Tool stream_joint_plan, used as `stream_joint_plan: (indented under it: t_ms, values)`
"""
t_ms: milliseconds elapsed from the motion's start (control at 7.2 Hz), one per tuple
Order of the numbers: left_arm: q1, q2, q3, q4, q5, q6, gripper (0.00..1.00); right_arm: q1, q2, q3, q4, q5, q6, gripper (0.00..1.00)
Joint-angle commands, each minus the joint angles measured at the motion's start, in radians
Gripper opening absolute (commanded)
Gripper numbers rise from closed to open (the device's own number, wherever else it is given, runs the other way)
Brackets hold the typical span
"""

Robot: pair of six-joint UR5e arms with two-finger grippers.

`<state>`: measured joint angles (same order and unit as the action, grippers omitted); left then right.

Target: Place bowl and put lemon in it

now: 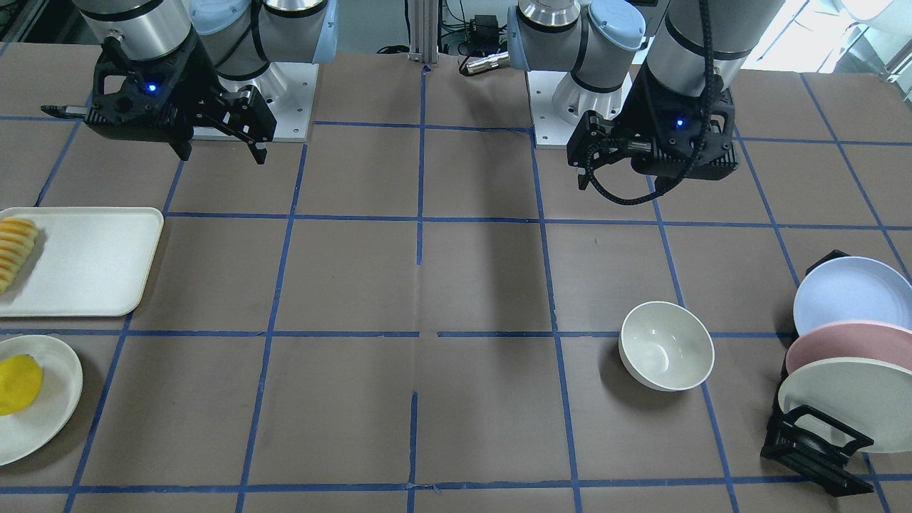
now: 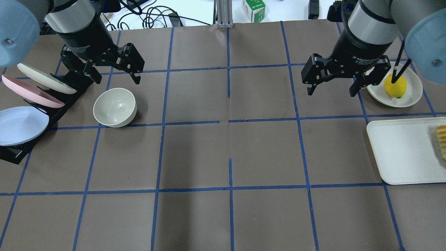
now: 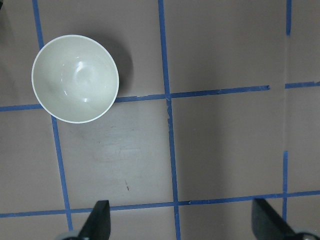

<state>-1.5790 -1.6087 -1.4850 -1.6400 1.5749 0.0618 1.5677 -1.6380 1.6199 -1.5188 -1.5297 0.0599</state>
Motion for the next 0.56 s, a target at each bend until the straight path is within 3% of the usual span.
stream_joint_plan:
  t_ms: [0, 417]
  values:
    - [-0.003, 0.009, 0.006, -0.009, 0.002, -0.002, 1.00, 0.000, 0.000, 0.000, 0.000, 0.000, 0.000, 1.00]
    - [0.065, -0.058, 0.008, 0.020, 0.007, 0.033, 1.00, 0.000, 0.000, 0.002, 0.000, -0.001, 0.000, 1.00]
